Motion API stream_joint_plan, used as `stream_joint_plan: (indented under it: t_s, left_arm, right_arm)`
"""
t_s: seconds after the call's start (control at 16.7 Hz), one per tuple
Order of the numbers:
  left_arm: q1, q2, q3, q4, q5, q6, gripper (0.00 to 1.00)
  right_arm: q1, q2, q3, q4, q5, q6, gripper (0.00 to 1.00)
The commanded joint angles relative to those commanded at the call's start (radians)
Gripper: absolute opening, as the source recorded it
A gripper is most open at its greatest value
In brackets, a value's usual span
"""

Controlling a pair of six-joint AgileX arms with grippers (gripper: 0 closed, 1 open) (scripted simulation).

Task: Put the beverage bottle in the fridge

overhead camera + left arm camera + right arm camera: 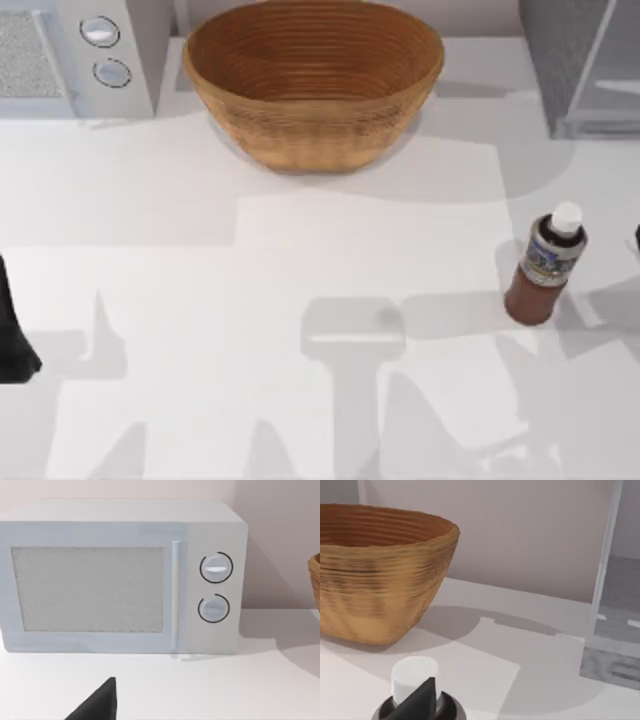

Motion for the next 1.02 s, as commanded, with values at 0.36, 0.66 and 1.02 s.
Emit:
stream_joint_plan:
  t_s: [0.36, 0.66, 1.02]
  left_arm:
    - [0.0, 0.0, 0.0, 0.0, 0.0, 0.0, 1.0]
    - [0.0, 0.0, 0.0, 0.0, 0.0, 0.0, 1.0]
    - [0.0, 0.0, 0.0, 0.0, 0.0, 0.0, 1.0]
  right_arm:
    - [-0.024, 0.563, 0.049, 0.491, -0.251, -0.033, 1.0]
    - [-0.045, 0.918, 0.071, 0.787, -0.4, -0.05, 1.0]
    - [-0.059, 1.078, 0.077, 0.914, -0.461, -0.058, 1.0]
